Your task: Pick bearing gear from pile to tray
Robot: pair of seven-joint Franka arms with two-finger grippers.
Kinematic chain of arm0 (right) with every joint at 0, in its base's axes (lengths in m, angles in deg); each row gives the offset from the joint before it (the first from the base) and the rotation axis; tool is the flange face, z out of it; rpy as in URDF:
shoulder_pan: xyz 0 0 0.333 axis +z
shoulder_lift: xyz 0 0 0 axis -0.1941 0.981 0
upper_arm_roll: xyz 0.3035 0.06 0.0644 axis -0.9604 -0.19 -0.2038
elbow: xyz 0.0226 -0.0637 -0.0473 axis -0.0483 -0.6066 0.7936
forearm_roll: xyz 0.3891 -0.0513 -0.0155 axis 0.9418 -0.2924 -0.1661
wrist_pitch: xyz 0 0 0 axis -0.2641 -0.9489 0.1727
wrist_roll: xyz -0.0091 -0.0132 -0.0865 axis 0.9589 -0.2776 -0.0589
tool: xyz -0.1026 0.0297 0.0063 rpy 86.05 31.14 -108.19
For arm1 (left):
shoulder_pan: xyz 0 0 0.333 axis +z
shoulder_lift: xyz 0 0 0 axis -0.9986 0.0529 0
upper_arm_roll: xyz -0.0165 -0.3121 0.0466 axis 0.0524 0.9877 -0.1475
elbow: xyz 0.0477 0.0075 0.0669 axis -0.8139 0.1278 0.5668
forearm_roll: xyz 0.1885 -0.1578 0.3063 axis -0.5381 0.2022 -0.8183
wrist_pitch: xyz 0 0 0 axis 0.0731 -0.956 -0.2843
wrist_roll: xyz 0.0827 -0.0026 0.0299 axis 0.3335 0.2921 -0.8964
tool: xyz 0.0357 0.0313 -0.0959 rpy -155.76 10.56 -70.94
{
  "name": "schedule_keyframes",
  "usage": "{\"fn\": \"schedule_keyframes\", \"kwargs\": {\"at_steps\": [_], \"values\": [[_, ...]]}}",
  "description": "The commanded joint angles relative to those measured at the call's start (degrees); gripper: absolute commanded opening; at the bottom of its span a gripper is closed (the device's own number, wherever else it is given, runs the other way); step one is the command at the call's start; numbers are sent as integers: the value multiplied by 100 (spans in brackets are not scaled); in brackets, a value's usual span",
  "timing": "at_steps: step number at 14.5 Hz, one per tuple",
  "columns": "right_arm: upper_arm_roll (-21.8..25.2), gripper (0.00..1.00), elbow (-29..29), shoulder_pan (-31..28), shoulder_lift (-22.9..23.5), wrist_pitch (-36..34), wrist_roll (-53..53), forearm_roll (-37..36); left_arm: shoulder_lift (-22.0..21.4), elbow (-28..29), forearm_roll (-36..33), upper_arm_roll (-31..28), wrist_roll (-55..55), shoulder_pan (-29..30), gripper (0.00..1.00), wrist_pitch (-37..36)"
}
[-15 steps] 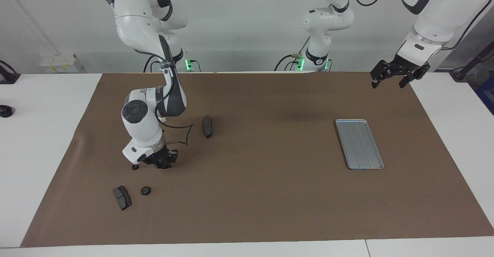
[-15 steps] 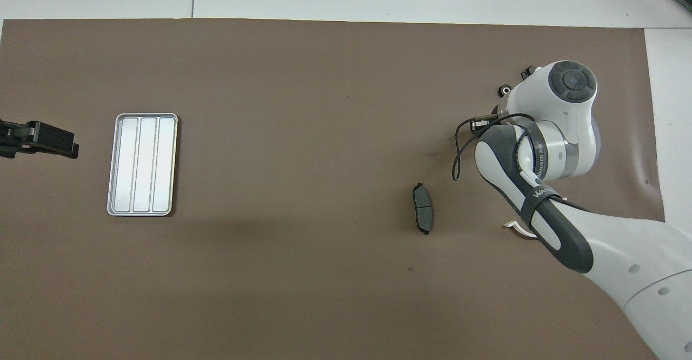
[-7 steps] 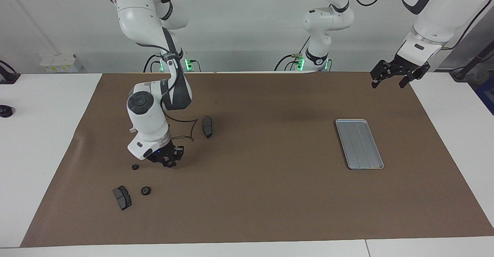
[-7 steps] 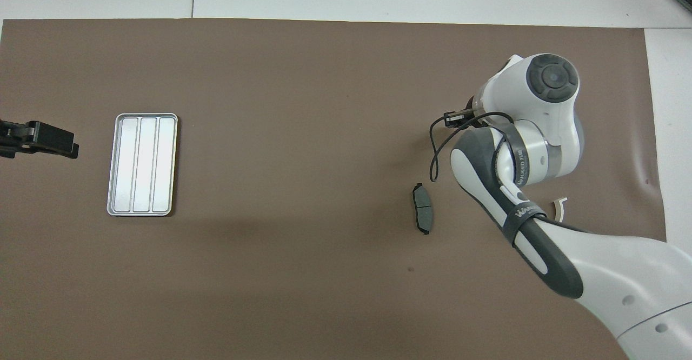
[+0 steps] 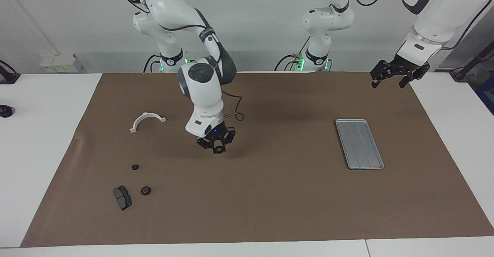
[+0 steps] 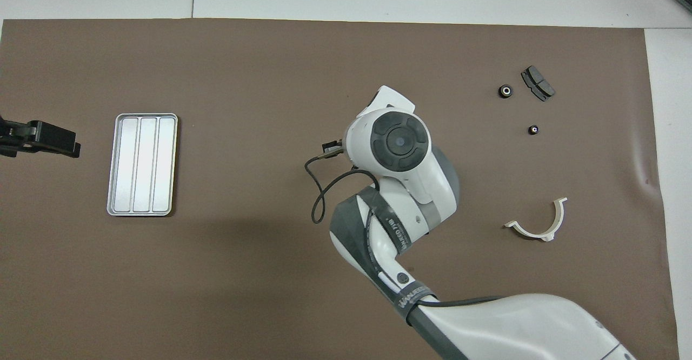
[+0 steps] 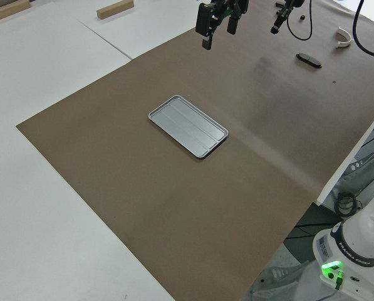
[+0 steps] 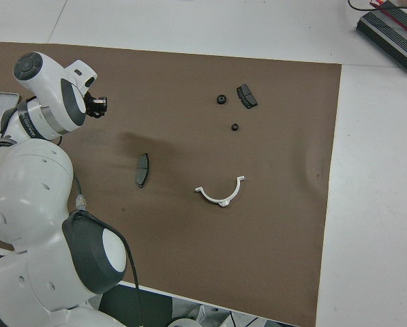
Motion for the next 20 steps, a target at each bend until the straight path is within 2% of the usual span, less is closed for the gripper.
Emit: {"fn": "schedule_keyframes", "kwargs": {"at_steps": [1,2,5,7,8,9,10,12,14,17,19,20], "values": [[27,0,100,457,549,858,-485,-26,-9,-44,-126,60,64,-29,100,170],[27,0,170,589,769,1036,-574,-44,0,-53,-117,69,64,-72,100,275],[36,0,934,818,1333,1090,-671,-44,192,17,-91,69,3,-116,100,670],[27,0,1041,871,1378,1116,-908,-71,500,43,-82,69,-329,-195,100,1012],[27,27,1041,976,1378,1160,-1022,-62,675,52,-82,69,-740,-274,100,1205],[44,72,1041,1047,1369,1178,-1180,-53,799,148,-91,69,-1136,-405,100,1442],[45,85,1041,1056,1360,1152,-1329,-62,852,280,-91,69,-1383,-502,100,1723],[53,99,1049,1056,1360,1134,-1628,-79,923,474,-91,69,-1700,-573,100,2050],[80,100,1058,995,1343,1090,-1665,-88,958,710,-100,69,-1982,-634,100,2436],[220,100,1058,654,1115,705,-1525,-97,993,1194,-108,61,-2973,-1064,100,3130],[220,100,1128,346,1079,415,-1236,-97,1343,1151,-423,60,-3483,-1398,100,3228],[220,100,1137,101,992,248,-956,-88,1458,1195,-538,60,-4078,-1548,100,3411]]}}
